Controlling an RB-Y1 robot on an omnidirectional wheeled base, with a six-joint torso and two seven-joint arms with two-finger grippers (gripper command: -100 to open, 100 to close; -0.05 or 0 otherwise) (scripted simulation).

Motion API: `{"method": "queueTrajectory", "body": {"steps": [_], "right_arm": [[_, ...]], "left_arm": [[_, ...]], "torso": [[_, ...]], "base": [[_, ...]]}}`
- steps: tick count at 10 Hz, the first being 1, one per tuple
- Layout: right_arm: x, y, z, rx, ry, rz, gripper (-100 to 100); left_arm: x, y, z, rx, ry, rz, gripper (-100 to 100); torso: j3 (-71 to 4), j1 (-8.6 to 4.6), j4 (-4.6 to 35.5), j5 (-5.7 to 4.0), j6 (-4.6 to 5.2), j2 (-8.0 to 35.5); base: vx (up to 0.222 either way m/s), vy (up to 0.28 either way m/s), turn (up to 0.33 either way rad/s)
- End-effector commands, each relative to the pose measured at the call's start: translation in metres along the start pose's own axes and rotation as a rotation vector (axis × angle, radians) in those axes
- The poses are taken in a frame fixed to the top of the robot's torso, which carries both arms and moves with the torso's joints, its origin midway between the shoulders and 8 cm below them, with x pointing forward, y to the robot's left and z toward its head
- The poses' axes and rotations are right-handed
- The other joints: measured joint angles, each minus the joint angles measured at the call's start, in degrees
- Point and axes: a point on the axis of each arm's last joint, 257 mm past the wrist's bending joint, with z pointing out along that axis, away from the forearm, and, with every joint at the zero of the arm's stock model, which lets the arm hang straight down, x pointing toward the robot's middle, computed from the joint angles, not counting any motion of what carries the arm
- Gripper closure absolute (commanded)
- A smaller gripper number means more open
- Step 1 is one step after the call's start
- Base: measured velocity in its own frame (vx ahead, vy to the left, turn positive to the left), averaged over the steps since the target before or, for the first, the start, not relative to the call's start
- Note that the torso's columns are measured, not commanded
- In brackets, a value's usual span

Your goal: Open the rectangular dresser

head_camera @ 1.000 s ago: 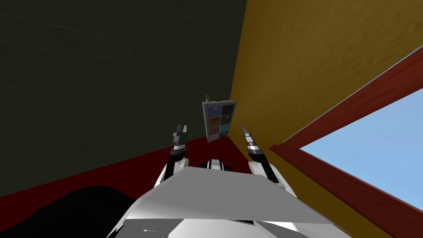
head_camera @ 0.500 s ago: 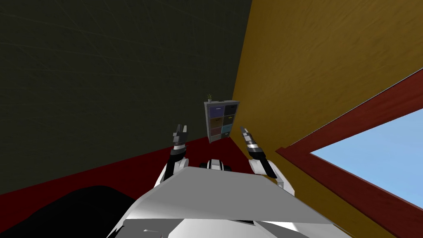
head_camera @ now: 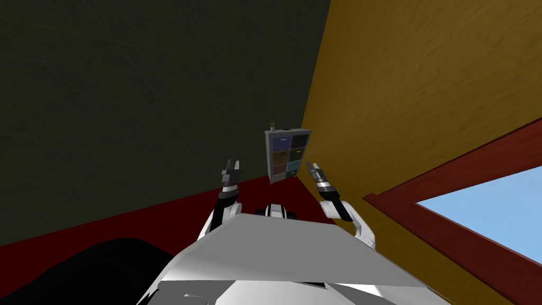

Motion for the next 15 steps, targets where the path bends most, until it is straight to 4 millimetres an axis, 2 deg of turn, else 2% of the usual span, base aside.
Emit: {"method": "queueTrajectory", "body": {"steps": [1, 8, 11, 12, 13, 14, 15], "right_arm": [[0.002, -0.008, 0.008, -0.013, 0.019, -0.132, -100], [0.003, -0.030, 0.025, -0.035, 0.056, -0.444, -100], [0.002, -0.050, 0.037, -0.044, 0.082, -0.614, -100], [0.002, -0.050, 0.037, -0.045, 0.081, -0.642, -100], [0.000, -0.061, 0.043, -0.046, 0.095, -0.714, -100], [0.000, -0.061, 0.043, -0.048, 0.094, -0.741, -100], [-0.002, -0.072, 0.049, -0.048, 0.108, -0.813, -100]], "left_arm": [[0.000, 0.000, 0.000, 0.000, 0.000, 0.000, 0], [0.000, 0.000, 0.000, 0.000, 0.000, 0.000, 0], [0.000, 0.000, 0.000, 0.000, 0.000, 0.000, 0], [0.000, 0.000, 0.000, 0.000, 0.000, 0.000, 0], [0.000, 0.000, 0.000, 0.000, 0.000, 0.000, 0], [0.000, 0.000, 0.000, 0.000, 0.000, 0.000, 0], [0.000, 0.000, 0.000, 0.000, 0.000, 0.000, 0]], "torso": [[0.0, -0.05, 0.0, 0.00, 0.02, 0.0], [0.0, 0.02, 0.0, 0.01, 0.00, 0.0], [0.0, -0.11, 0.0, -0.02, 0.03, 0.1], [0.0, -0.03, 0.0, -0.01, 0.00, 0.0], [0.0, -0.04, 0.0, 0.00, 0.02, 0.0], [0.0, -0.01, 0.0, 0.00, 0.00, 0.0], [0.0, -0.06, 0.0, -0.01, 0.02, 0.0]], "base": [[0.035, 0.080, 0.065], [0.035, 0.077, 0.046], [0.034, 0.071, 0.054], [0.038, 0.074, 0.036], [0.046, 0.086, 0.051], [0.042, 0.076, 0.040], [0.046, 0.087, 0.072]]}}
